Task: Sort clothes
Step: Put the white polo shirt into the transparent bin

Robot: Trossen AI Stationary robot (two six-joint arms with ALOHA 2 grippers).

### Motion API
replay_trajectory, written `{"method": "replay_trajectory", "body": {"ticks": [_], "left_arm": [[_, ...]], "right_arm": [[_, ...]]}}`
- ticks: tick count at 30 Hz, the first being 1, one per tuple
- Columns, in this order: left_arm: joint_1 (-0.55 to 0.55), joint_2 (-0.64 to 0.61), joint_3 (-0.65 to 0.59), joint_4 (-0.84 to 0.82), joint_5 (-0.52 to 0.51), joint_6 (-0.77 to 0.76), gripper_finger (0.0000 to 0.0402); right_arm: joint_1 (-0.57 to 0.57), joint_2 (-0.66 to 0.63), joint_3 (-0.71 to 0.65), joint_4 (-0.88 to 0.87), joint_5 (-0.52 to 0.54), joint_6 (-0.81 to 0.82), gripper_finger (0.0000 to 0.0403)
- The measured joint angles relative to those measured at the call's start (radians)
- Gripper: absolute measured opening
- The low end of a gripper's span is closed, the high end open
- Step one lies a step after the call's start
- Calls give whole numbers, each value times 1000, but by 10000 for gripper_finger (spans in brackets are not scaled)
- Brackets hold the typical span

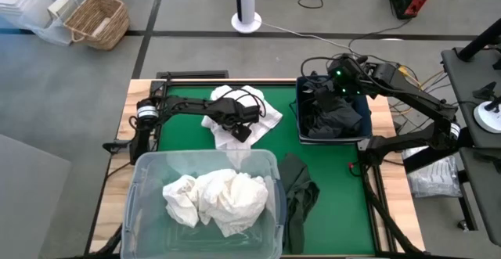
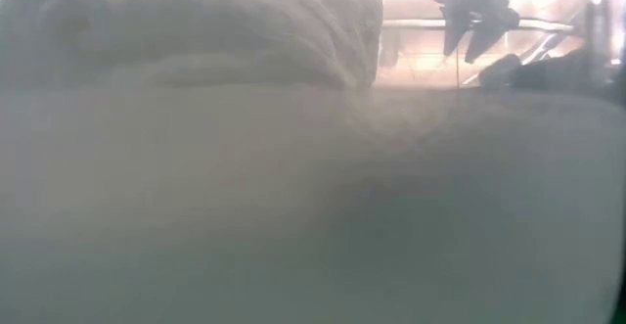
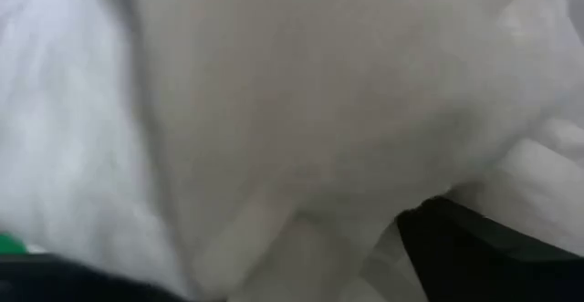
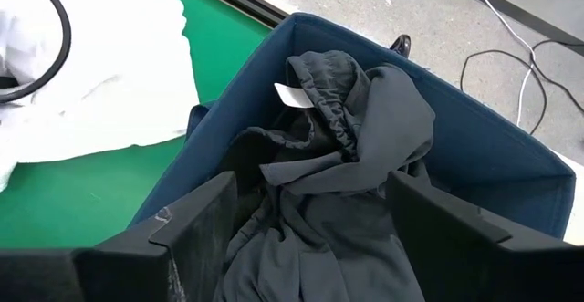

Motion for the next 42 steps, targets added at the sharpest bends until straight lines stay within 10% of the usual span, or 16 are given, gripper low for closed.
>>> {"method": "replay_trajectory", "body": {"ticks": [15,29,42], "left_arm": [[0,0,-6,54,85,84,10],[-6,-53,151,-82,161,160,1],[-6,-65,611,-331,30,282,0]], "right_arm": [[0,0,0,0,0,0,259],[0,0,0,0,0,-1,263],[0,0,0,0,0,-1,250]]}}
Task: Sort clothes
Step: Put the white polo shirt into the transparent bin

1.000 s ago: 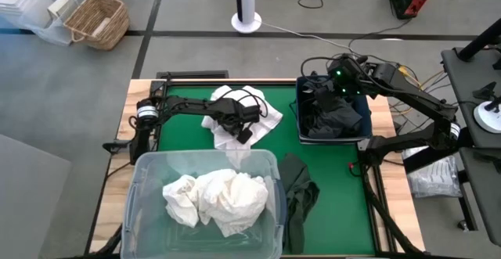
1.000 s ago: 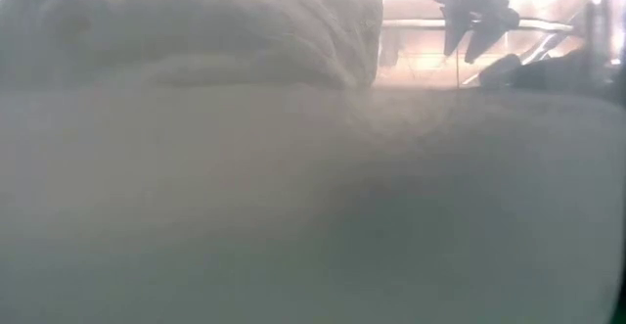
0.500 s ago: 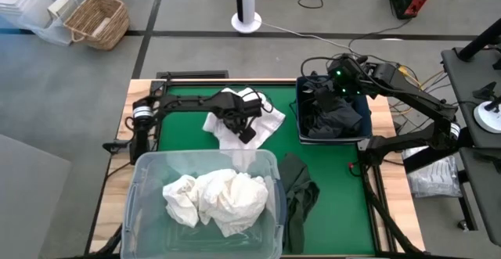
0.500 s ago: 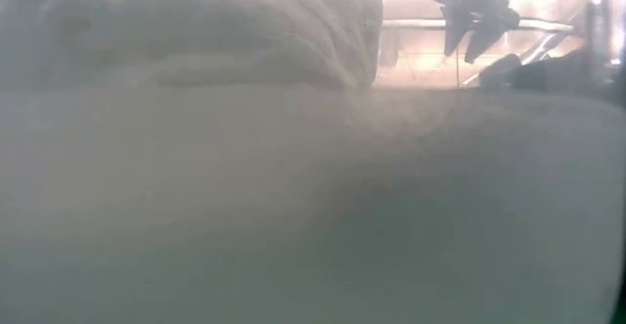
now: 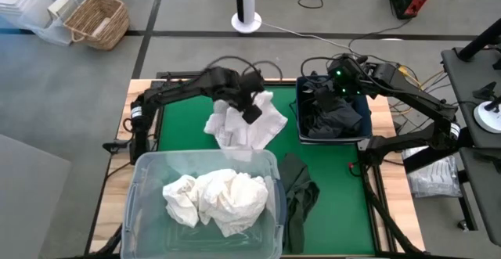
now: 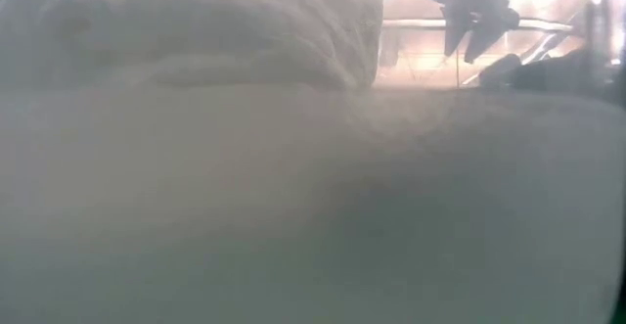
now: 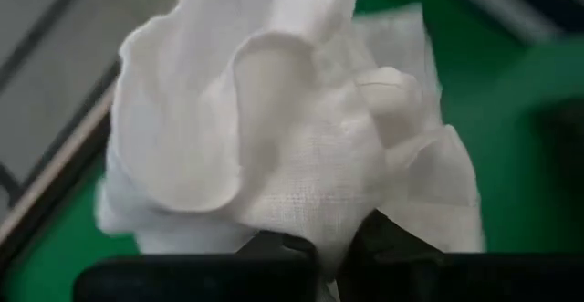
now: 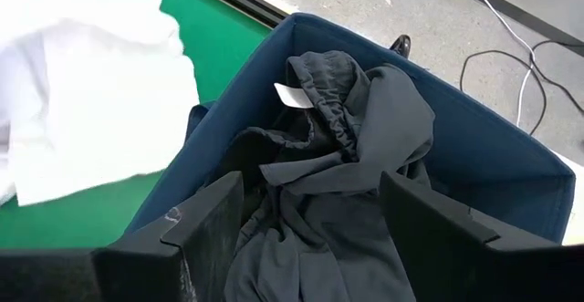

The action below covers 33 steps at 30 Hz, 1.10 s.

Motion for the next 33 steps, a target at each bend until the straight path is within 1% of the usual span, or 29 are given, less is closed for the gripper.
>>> {"method": "replay_trajectory", "body": {"ticks": [7,8,11,13,18,27,33], "left_arm": [[0,0,282,-69,-7,71,0],[0,-3,299,-59,-9,82,0],[5,-68,257,-4,-5,95,0],[7,-101,257,2,-5,100,0],[4,-159,297,18,-6,184,0],[0,-314,293,223,34,278,0],[-1,-398,296,347,80,323,0]], "right_arm": [[0,0,0,18,0,-3,256],[0,0,0,25,0,-4,258],[0,0,0,32,0,-7,262],[0,0,0,46,0,-9,263],[0,0,0,58,0,-11,253],[0,0,-1,101,0,-10,237],[0,0,-1,122,0,-9,232]]}}
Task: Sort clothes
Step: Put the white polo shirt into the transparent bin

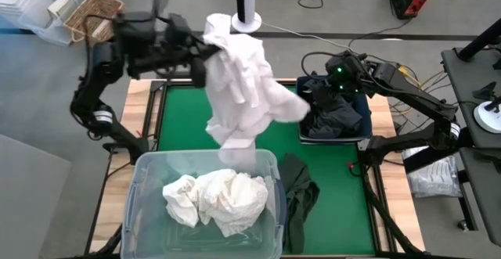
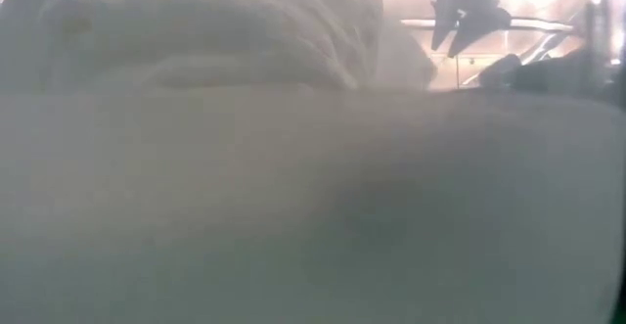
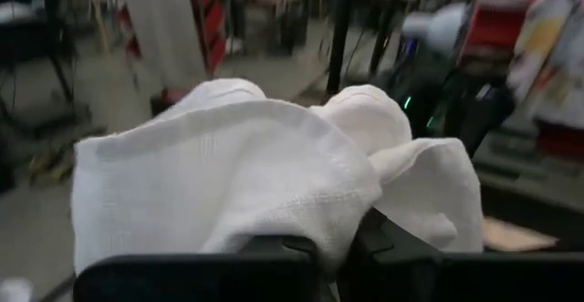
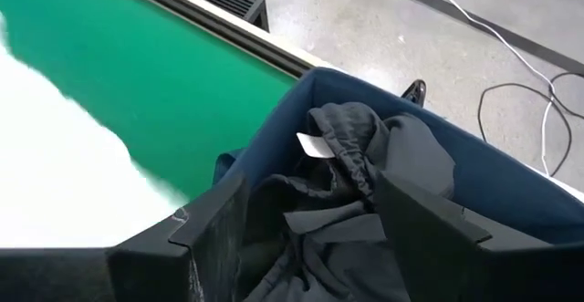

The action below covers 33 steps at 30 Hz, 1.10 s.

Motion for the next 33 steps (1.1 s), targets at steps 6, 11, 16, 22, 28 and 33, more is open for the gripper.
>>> {"method": "replay_trajectory", "body": {"ticks": [6,11,16,22,28,33], "left_arm": [[0,-55,0,111,49,35,0],[0,-82,0,214,81,42,0],[0,-93,0,300,82,42,0],[0,-92,0,351,107,38,0],[0,-74,0,377,107,18,0],[0,-58,0,466,136,-14,0]], "right_arm": [[0,0,0,26,-1,2,238],[0,0,0,85,-53,2,238],[0,0,0,191,-130,-43,234],[46,-4,0,551,-300,-185,248],[141,10,0,900,-349,-265,288],[192,31,0,976,-340,-292,331]]}}
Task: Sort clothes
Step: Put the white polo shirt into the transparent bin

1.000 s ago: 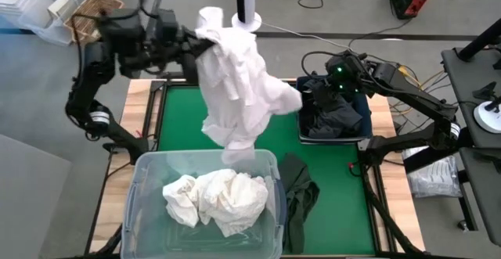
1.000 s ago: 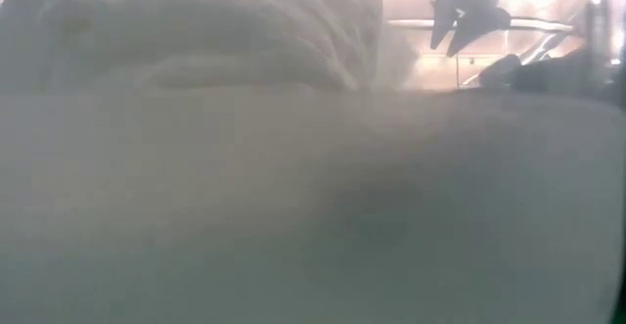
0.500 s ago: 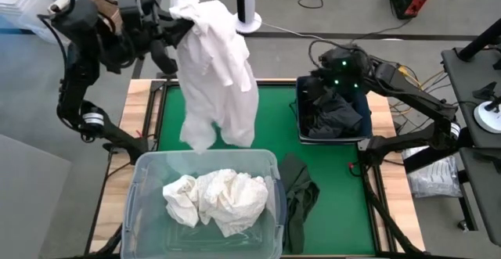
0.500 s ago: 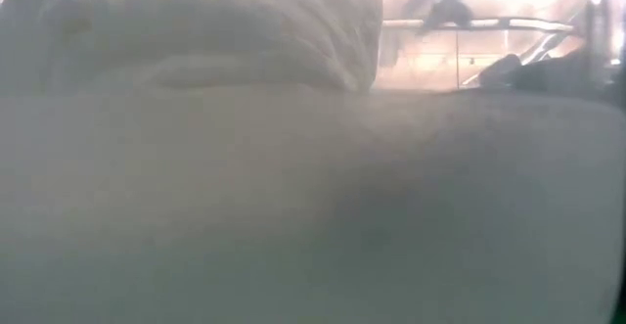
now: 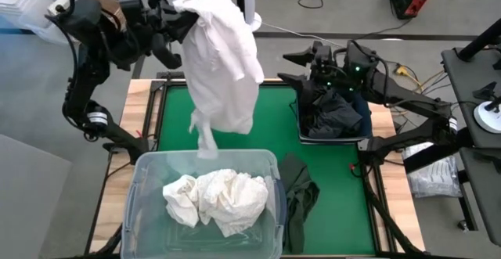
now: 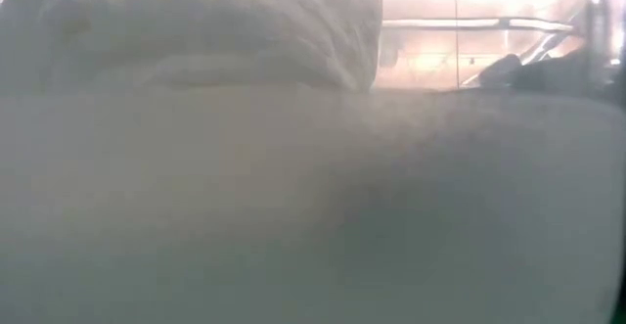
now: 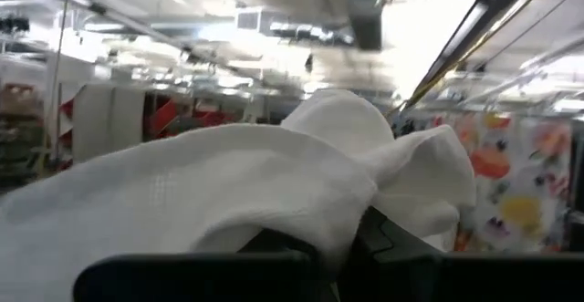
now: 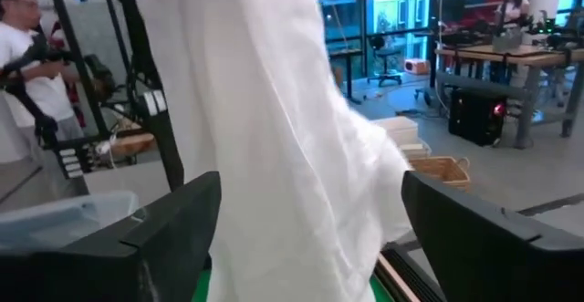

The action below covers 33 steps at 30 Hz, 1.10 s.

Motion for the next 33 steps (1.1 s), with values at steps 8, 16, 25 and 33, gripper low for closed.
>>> {"method": "replay_trajectory", "body": {"ticks": [8,16,25,33], "left_arm": [[-1,-7,0,189,125,-63,0],[-1,-16,0,474,208,-316,0],[-1,25,0,959,179,-617,0],[-1,39,0,1151,83,-569,0]], "right_arm": [[6,3,1,-6,3,11,354],[6,8,1,-13,3,12,345],[6,18,1,-46,26,13,345],[6,18,-1,-65,27,69,345]]}}
